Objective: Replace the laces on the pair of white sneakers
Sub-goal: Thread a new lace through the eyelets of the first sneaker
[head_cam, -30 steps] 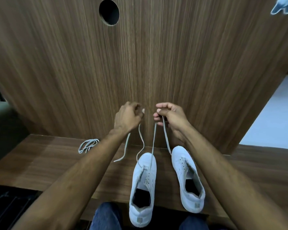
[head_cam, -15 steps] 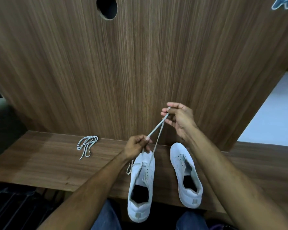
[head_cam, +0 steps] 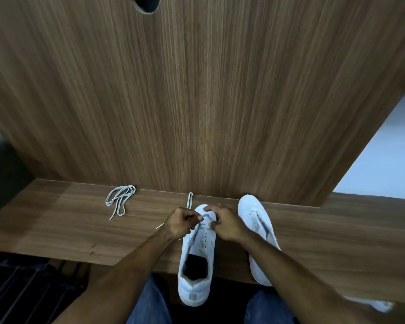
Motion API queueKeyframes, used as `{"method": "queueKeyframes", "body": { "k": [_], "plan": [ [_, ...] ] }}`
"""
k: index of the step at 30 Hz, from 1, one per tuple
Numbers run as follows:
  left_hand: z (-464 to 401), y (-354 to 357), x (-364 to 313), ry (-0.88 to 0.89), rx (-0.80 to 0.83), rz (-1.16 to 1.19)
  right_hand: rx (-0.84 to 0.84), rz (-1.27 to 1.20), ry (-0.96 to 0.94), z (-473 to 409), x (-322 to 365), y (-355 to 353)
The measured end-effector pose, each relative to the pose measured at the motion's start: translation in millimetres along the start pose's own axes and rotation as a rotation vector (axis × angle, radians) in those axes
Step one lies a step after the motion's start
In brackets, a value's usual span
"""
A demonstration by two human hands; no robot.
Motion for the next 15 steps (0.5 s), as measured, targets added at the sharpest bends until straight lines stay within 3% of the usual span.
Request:
{"method": "queueKeyframes", "body": {
  "k": [2,5,8,10,12,15],
  "plan": [
    [0,5,-6,0.037,0.015,-0.015,0.064,-0.04,-0.011,-2,1,18],
    [0,3,2,0.047,-0.035,-0.037,0.029,-0.025,0.076,-5,-12,26],
    [3,-3,25,-0.04,-0.099,-0.093,-0.069,-0.04,0.219,-12,-41,25],
    [10,7,39,-0.143,-0.034,-0.157,-0.138,-0.077,0.289,-15,-57,21],
    [14,17,51,-0.217,0.023,-0.286,-0.162,-0.073,0.325,-16,-64,21],
    [17,20,57,-0.252,-0.018,-0.383,-0.158,-0.021,0.34,-15,-64,27]
  ]
}}
Point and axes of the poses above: each hand's wrist, its own z-axis away from the middle knuckle, its own y-axis out of the palm, x = y × z, the point moved 9 cm from there along -z, towards the middle knuckle, and after that the axes turned 5 degrees about y, right-handed, at the moved point
